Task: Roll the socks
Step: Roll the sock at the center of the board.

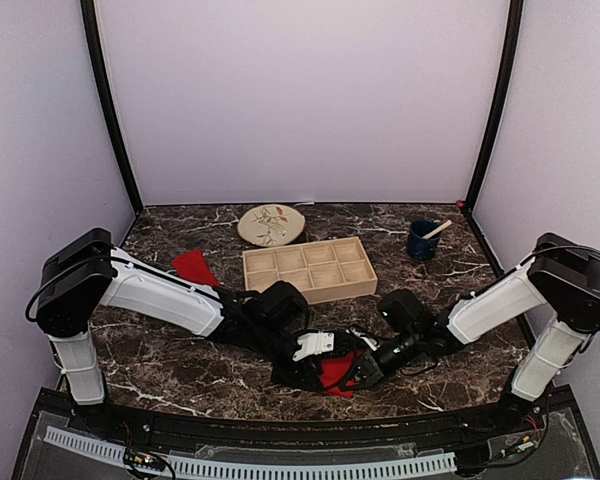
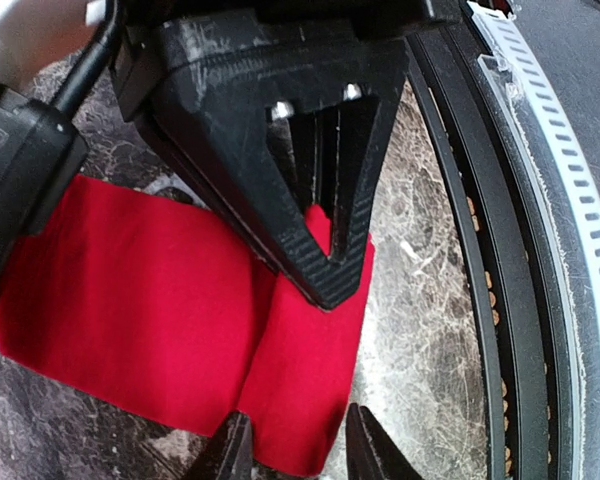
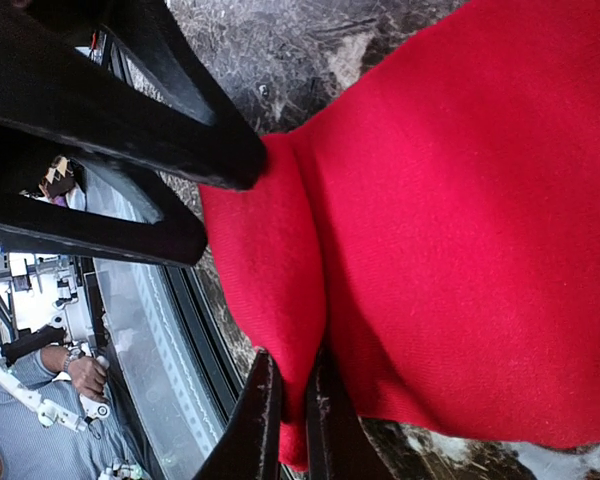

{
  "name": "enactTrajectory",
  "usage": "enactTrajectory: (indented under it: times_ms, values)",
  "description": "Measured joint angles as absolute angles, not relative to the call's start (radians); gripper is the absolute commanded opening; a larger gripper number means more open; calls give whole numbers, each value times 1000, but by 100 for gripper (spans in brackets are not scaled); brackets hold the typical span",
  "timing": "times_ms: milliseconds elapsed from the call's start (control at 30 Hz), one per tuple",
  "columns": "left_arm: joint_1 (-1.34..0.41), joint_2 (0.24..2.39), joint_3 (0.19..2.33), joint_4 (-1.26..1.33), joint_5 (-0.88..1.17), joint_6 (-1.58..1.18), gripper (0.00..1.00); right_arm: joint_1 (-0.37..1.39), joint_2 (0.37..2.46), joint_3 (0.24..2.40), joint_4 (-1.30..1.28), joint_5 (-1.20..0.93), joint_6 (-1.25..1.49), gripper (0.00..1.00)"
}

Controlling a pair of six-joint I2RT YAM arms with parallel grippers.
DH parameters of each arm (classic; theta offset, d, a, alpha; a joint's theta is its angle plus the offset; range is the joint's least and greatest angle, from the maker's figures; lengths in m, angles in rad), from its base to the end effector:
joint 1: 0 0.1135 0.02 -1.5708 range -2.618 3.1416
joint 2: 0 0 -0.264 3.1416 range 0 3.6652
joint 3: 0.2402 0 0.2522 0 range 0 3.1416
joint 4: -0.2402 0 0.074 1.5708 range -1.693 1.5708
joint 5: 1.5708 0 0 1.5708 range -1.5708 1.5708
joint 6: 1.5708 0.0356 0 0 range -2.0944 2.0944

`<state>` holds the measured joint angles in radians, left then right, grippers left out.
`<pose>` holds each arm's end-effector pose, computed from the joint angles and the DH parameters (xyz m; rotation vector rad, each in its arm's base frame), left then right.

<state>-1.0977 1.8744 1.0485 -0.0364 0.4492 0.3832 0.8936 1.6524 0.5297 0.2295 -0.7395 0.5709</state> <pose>0.1585 -0.3436 0.1455 1.8407 1.7012 -0.8576 0.1471 0.2212 0.1037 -0.8149 2.6619 1.4448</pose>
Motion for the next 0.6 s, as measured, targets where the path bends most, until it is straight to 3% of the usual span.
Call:
enactTrajectory:
  times_ms: [167, 600]
  values:
    - [-1099, 1887, 1060, -52, 448, 389, 30, 894, 1652, 532, 221, -741, 559, 0]
    - [-1105, 1908, 1086, -80, 456, 398, 1, 888, 1671, 550, 199, -759, 550, 0]
